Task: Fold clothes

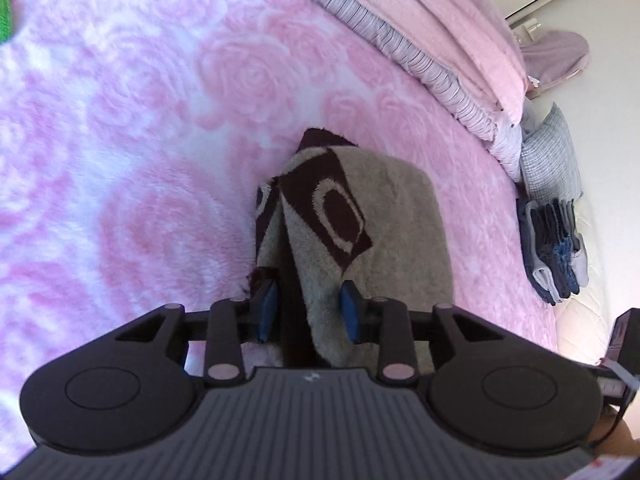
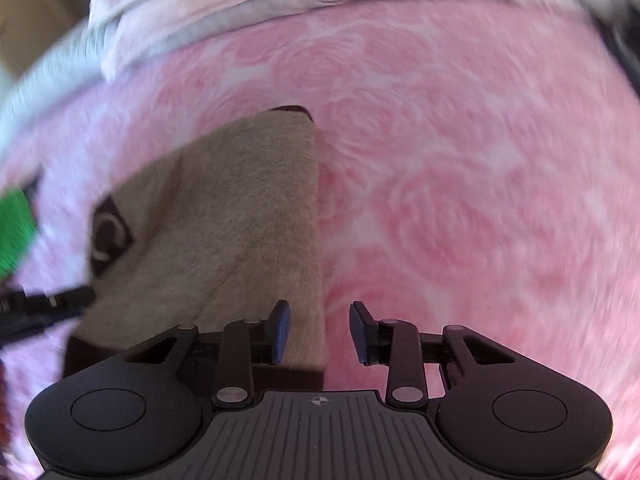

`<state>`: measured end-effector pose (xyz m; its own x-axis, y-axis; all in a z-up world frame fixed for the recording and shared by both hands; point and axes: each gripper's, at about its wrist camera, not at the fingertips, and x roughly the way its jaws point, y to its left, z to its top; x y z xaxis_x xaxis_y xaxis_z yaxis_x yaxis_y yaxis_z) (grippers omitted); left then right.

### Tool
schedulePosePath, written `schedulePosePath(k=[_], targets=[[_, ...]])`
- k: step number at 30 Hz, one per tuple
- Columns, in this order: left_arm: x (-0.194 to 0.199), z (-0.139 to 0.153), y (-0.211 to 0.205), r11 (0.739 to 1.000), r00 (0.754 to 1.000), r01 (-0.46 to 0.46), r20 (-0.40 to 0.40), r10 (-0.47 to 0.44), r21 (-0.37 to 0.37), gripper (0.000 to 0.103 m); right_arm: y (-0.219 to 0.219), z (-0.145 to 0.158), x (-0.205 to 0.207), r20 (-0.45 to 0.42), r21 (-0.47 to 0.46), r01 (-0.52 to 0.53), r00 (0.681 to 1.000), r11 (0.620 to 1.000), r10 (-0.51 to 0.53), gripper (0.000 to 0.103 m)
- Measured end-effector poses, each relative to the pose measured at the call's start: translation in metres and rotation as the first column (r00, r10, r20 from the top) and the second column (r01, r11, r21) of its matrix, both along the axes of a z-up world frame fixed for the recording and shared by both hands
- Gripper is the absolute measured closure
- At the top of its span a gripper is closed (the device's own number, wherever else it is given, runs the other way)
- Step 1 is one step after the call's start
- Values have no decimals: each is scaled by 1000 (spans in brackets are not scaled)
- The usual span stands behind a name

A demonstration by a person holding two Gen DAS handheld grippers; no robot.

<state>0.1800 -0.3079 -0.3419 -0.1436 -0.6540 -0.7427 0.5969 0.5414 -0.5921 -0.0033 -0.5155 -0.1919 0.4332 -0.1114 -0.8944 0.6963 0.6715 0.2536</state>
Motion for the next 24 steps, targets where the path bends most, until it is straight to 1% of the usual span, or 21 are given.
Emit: schedulePosePath(k=[2, 4, 6, 8, 10, 11, 12, 13, 14, 15, 16, 17, 18, 19, 20, 21, 22, 23, 24], targets=[[0, 12, 14, 1000, 1000, 4, -31, -4, -10, 75, 10, 12, -16, 28, 3, -30, 999, 1000, 30, 61], [-5, 22, 26, 1000, 997, 8, -81, -10, -22, 75, 26, 20, -28, 46, 0, -76, 996, 997, 76, 54], [-13, 28, 33, 999, 990, 25, -137, -31, -45, 75, 42, 20, -33, 52, 1, -138, 989, 990, 138, 52], [-21, 29, 34, 997, 986, 51, -159, -58, -51, 74, 58, 16, -29, 32, -22, -221, 975, 975, 222, 51], [-29, 25, 33, 998, 985, 62, -156, -66, -33, 74, 75, 10, -19, -25, -104, -325, 946, 940, 324, 51], [-31, 21, 32, 998, 985, 56, -160, -59, -23, 74, 82, 6, -13, -71, -156, -366, 931, 918, 359, 51], [-34, 18, 32, 998, 985, 48, -163, -52, -28, 74, 88, 2, -7, -104, -208, -414, 910, 886, 400, 51], [-36, 16, 32, 999, 987, 40, -155, -45, -35, 80, 92, -1, -4, -113, -245, -456, 890, 855, 442, 53], [-38, 15, 32, 998, 989, 44, -141, -49, -40, 95, 98, -4, -1, -126, -274, -503, 864, 820, 488, 72], [-40, 14, 31, 997, 990, 57, -124, -62, -46, 96, 102, -8, 2, -145, -285, -560, 828, 778, 542, 89], [-42, 13, 32, 997, 993, 63, -102, -67, -45, 97, 107, -13, 5, -185, -305, -597, 802, 742, 568, 103], [-43, 13, 33, 997, 994, 65, -90, -69, -48, 97, 113, -16, 6, -229, -343, -625, 780, 701, 583, 103], [-44, 13, 37, 996, 994, 63, -81, -67, -56, 97, 115, -19, 6, -268, -370, -645, 763, 668, 588, 103], [-46, 13, 41, 997, 996, 57, -64, -60, -60, 98, 112, -23, 6, -296, -374, -641, 768, 670, 568, 103], [-47, 12, 44, 997, 998, 46, -48, -48, -57, 98, 106, -30, 6, -312, -353, -627, 778, 694, 544, 103], [-47, 7, 47, 998, 999, 35, -37, -36, -43, 98, 98, -36, 6, -302, -304, -609, 791, 733, 532, 103], [-48, -1, 50, 1000, 999, 27, -23, -27, 0, 98, 91, -37, 5, -279, -257, -587, 806, 768, 522, 103], [-50, -9, 49, 998, 1000, 28, -8, -28, 58, 97, 84, -35, 5, -252, -238, -551, 830, 800, 497, 103], [-53, -15, 48, 995, 999, 37, 8, -38, 94, 96, 77, -30, 4, -220, -233, -504, 860, 831, 460, 103]])
